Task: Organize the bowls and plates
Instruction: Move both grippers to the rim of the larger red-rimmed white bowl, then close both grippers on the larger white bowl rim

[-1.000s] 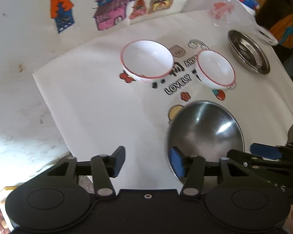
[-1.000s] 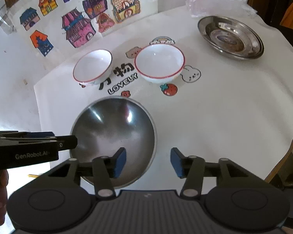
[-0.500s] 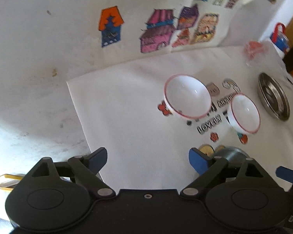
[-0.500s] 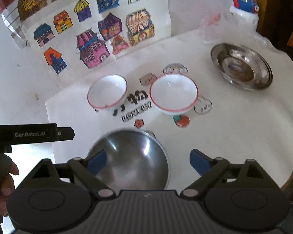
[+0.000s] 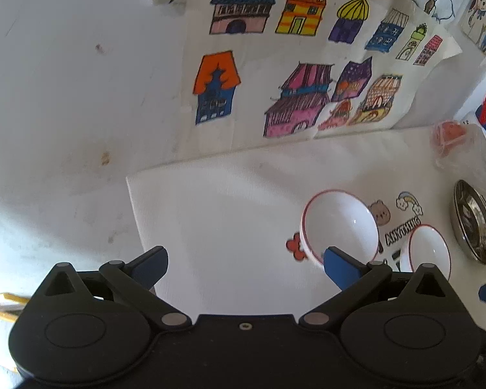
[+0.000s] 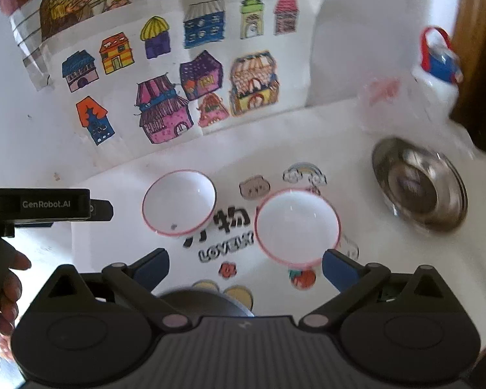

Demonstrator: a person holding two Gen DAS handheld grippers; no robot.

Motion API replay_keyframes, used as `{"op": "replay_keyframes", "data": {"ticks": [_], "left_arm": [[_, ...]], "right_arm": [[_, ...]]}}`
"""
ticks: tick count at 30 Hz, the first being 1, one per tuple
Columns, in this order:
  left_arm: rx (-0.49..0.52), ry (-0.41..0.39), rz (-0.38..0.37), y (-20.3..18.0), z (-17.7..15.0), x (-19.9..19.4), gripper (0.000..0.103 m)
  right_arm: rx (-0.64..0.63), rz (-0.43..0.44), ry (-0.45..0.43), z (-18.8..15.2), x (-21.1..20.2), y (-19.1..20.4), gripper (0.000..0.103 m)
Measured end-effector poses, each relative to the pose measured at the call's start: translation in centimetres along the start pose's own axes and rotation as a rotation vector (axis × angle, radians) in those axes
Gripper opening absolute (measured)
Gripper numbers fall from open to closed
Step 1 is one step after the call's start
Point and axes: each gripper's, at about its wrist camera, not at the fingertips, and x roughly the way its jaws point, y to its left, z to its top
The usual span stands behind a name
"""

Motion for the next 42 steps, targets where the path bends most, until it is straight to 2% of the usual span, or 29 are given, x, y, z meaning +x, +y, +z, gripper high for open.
{"op": "replay_keyframes", "data": {"ticks": [5,9,14,21,28,32,38,42], "left_arm": [[0.006,0.012,-0.012,-0.3,0.7,1.3,0.102],[0.017,-0.005,-0.001,-0.4,1.1,2.2,0.102],[0.054,-0.011,0.002,-0.7,1.4,3.1,0.102],[0.09,0.051,-0.015,-1.2,1.6,4.5,0.099],[0.099,0.072,-0.016,-1.2,1.3,5.1,0.099],[0.134,0.066,-0.014,-1.6,1.3,5.5,0.095],[0.163,0.088,-0.041,-2.3,1.5,6.0,0.083],[0.169,0.103,-0.08,-2.6,1.6,6.3,0.066]], "right_arm": [[-0.062,-0.011,-0.007,1.9,1.4,-0.3,0.103],[-0.08,0.011,0.041,3.3,3.3,-0.7,0.103],[-0.129,0.002,0.041,4.6,5.0,-0.4,0.103],[-0.29,0.002,0.075,5.6,7.8,1.4,0.103],[-0.346,0.004,0.104,6.0,9.2,1.9,0.101],[-0.373,0.007,0.121,5.9,10.0,1.8,0.089],[-0.382,0.035,0.132,5.8,10.6,2.1,0.073],[-0.378,0.07,0.142,5.6,11.0,2.4,0.056]]}}
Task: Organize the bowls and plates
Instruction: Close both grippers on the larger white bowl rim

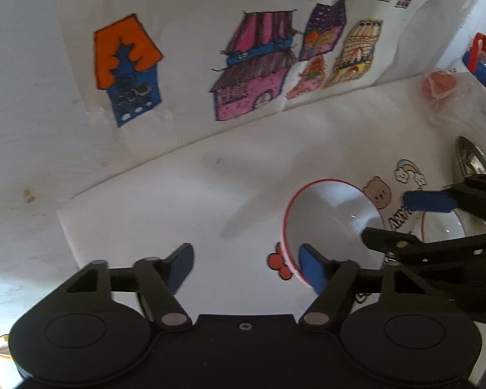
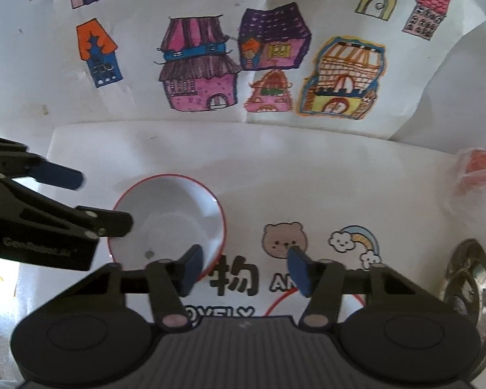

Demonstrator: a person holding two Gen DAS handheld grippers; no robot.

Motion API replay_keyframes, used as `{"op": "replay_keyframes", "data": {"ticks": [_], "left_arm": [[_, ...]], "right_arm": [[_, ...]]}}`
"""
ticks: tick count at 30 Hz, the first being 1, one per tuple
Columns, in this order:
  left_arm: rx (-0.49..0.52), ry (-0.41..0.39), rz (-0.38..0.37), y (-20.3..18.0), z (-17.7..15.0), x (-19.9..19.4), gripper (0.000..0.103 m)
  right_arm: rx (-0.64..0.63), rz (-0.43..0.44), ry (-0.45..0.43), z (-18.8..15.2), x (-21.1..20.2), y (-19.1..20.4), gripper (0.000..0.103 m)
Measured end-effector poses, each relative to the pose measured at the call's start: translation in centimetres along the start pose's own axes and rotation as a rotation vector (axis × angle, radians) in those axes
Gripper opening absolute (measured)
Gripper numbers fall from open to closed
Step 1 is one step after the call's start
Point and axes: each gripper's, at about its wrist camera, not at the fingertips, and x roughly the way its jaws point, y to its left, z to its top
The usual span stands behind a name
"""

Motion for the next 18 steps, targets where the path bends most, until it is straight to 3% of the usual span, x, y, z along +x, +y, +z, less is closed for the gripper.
{"op": "replay_keyframes", "data": {"ticks": [4,6,15,18], "left_arm": [[-0.018,0.021,-0.042,-0.3,0.2,0.4,0.047],[-0.021,0.026,-0.05,-0.5,0.2,0.5,0.043],[-0.06,0.024,-0.062,-0.8,0.2,1.0,0.03],[-0.068,0.032,-0.073,-0.7,0.3,1.0,0.021]], "right_arm": [[0.042,0.05,0.007,-0.1,0.4,0.1,0.04],[0.05,0.066,0.004,-0.1,0.5,0.2,0.029],[0.192,0.11,0.041,-0.3,1.3,-0.1,0.019],[0.268,0.144,0.047,-0.7,1.6,-0.5,0.013]]}}
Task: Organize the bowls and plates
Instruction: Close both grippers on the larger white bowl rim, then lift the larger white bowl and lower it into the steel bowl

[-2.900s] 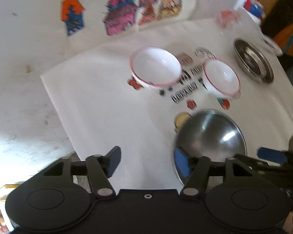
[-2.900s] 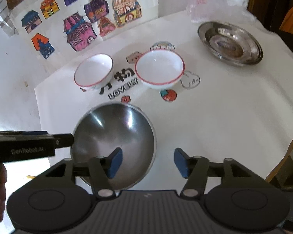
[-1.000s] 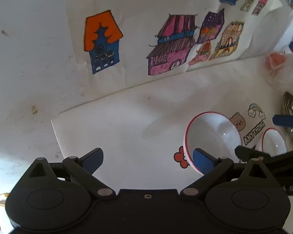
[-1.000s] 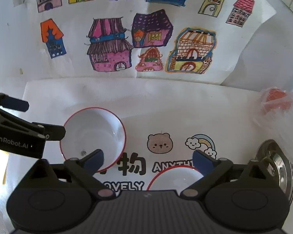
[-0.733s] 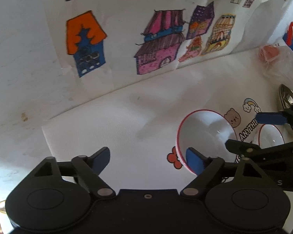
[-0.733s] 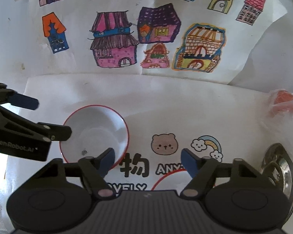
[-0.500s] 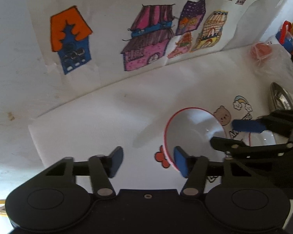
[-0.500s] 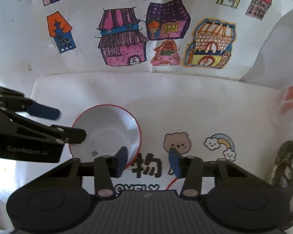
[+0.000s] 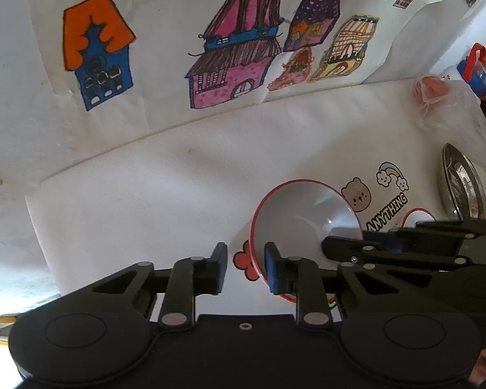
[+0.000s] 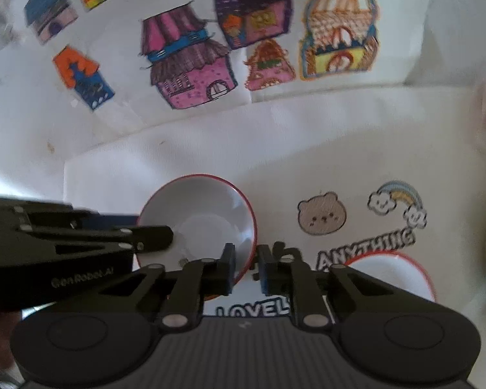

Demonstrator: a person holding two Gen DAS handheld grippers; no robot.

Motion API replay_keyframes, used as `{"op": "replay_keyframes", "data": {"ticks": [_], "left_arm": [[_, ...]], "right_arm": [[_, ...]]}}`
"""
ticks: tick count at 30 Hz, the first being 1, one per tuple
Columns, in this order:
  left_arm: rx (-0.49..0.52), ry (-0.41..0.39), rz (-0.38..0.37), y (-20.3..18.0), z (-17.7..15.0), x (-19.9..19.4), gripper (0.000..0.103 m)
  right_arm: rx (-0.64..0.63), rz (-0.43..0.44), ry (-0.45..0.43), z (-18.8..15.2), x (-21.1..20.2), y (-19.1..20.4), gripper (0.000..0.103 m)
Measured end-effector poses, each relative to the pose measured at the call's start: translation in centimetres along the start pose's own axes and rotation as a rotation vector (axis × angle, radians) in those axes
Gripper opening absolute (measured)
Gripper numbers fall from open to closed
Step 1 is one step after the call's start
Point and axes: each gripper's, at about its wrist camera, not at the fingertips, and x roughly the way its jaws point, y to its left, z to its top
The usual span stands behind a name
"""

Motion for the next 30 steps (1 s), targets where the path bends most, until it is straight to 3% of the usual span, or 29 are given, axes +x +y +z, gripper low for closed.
{"op": "replay_keyframes", "data": {"ticks": [3,14,23,30], "left_arm": [[-0.013,0.017,-0.018,-0.3,0.1,0.3,0.011],[-0.002,-0.003,0.004,-0.6,-0.5,-1.2,0.008],[0.017,-0.05,-0.046,-1.2,-1.3,-5.0,0.008],[0.065,-0.019,-0.094,-2.4,-3.7,-7.3,0.008]], "right_arm": [[0.059,0.011,-0.003,0.0,-0.1,-0.5,0.011],[0.136,0.033,-0.012,-0.8,-1.6,-0.6,0.008],[0.133,0.033,-0.058,-1.8,-5.5,0.4,0.008],[0.158,0.044,-0.082,-5.0,-8.9,0.5,0.008]]}}
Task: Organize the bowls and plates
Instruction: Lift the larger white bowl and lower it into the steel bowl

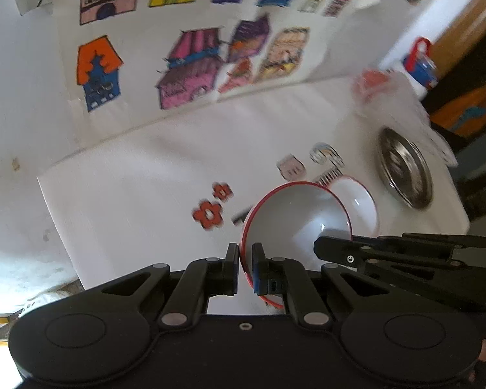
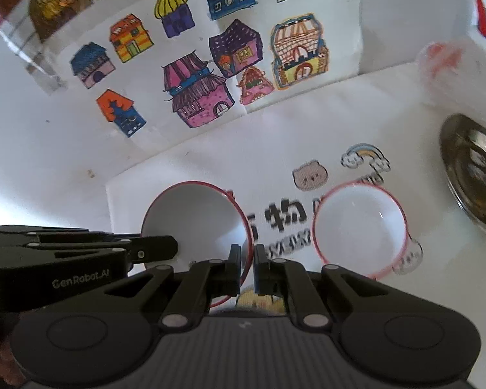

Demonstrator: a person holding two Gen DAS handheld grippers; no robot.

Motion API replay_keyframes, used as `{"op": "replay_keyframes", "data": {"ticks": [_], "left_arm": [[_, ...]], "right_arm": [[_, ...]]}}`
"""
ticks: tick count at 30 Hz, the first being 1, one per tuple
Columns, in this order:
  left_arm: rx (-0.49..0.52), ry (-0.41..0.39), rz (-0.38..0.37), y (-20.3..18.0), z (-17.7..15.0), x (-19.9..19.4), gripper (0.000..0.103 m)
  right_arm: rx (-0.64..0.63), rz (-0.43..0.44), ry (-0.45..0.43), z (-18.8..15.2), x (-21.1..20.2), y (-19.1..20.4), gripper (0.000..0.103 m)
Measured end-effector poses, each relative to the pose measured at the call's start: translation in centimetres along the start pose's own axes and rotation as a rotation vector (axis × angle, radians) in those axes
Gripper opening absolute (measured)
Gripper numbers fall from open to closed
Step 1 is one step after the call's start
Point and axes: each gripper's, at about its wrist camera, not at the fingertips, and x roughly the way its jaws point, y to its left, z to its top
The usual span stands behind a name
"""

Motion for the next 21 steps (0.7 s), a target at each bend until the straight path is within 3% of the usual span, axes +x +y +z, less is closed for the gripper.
{"op": "replay_keyframes", "data": {"ticks": [8,21], "left_arm": [[0.064,0.092,-0.088,-1.5,-3.0,-1.3,0.008],[0.147,0.222,-0.082,-3.8,-5.5,0.4,0.008]], "right_arm": [[0.042,0.0,0.025,-4.5,-3.2,-0.7,0.009],[0.093,-0.046,0.096,-7.7,-3.8,-2.0,0.009]]}}
